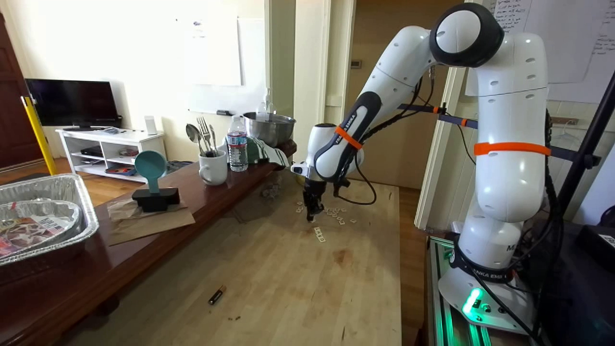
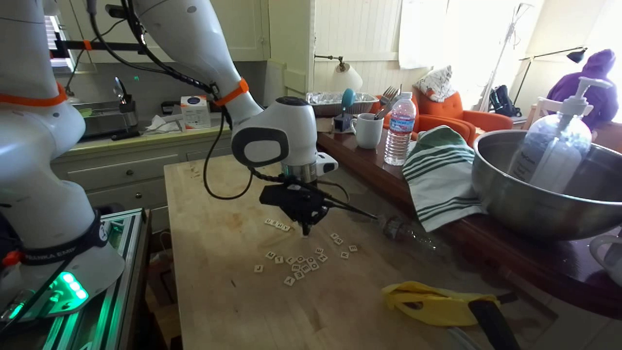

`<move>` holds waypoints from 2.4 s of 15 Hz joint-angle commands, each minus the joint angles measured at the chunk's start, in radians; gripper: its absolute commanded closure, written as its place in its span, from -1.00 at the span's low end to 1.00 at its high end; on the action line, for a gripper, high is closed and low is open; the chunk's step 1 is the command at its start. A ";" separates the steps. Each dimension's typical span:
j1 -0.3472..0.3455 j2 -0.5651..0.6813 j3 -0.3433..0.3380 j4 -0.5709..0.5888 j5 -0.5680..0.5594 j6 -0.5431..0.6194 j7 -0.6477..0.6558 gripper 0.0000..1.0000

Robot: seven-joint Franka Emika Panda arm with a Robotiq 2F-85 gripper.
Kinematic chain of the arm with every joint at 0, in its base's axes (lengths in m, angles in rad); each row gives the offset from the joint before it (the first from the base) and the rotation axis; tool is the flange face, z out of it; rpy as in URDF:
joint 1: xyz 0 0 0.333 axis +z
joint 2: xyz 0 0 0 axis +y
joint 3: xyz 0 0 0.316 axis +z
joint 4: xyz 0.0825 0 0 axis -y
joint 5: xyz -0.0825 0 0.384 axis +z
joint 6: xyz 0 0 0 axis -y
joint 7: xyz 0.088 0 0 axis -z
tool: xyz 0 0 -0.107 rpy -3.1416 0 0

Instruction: Replace the letter M with P in the pile of letters spelling MUSHY

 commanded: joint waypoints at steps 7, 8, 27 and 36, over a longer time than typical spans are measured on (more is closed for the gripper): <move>0.087 0.027 0.044 -0.058 -0.099 0.023 -0.198 1.00; 0.089 0.024 0.059 -0.062 -0.084 0.011 -0.233 1.00; 0.141 -0.070 0.078 -0.064 0.125 -0.033 -0.198 1.00; 0.137 -0.034 0.074 -0.055 0.118 -0.024 -0.017 1.00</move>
